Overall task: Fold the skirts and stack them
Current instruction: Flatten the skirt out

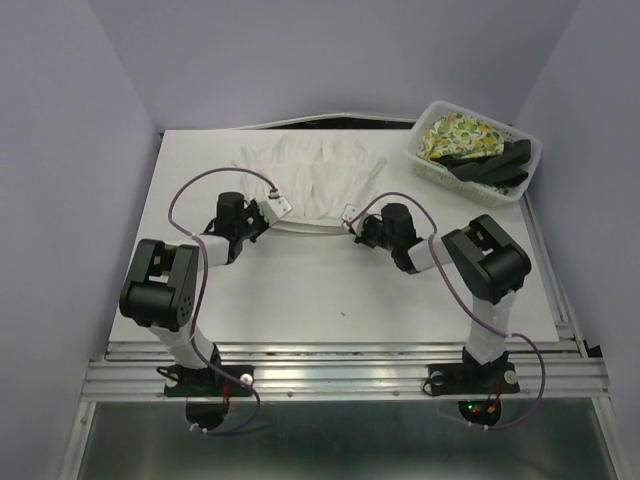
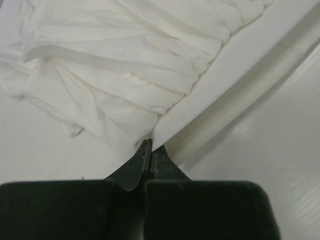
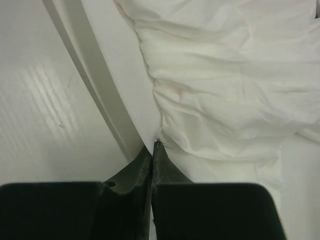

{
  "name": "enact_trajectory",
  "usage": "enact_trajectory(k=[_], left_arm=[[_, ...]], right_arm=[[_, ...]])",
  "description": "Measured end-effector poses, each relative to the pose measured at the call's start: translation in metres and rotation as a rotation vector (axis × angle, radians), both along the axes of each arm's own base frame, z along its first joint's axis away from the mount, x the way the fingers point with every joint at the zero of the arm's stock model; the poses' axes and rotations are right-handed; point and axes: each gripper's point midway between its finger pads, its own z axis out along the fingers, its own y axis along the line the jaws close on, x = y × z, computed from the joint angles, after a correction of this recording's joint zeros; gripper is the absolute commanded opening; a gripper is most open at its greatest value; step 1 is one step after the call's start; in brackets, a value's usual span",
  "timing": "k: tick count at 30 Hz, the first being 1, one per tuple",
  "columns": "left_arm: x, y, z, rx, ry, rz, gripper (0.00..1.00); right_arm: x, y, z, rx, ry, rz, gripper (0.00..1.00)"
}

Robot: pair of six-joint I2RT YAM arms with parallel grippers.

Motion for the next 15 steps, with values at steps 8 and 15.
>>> enact_trajectory(k=[8,15], left_arm=[[-0.037,-0.012,0.030,0.136,-0.120,-0.151,0.09],[-0.078,-0.023,0.011,0.233,-0.063,-0.235,0.57]], right_arm=[[-0.028,-0.008,0.038,-0.063,-0.133,0.090,0.32],[-0.046,-0.014,0.040,-0.120,-0.104,0.124,0.65]])
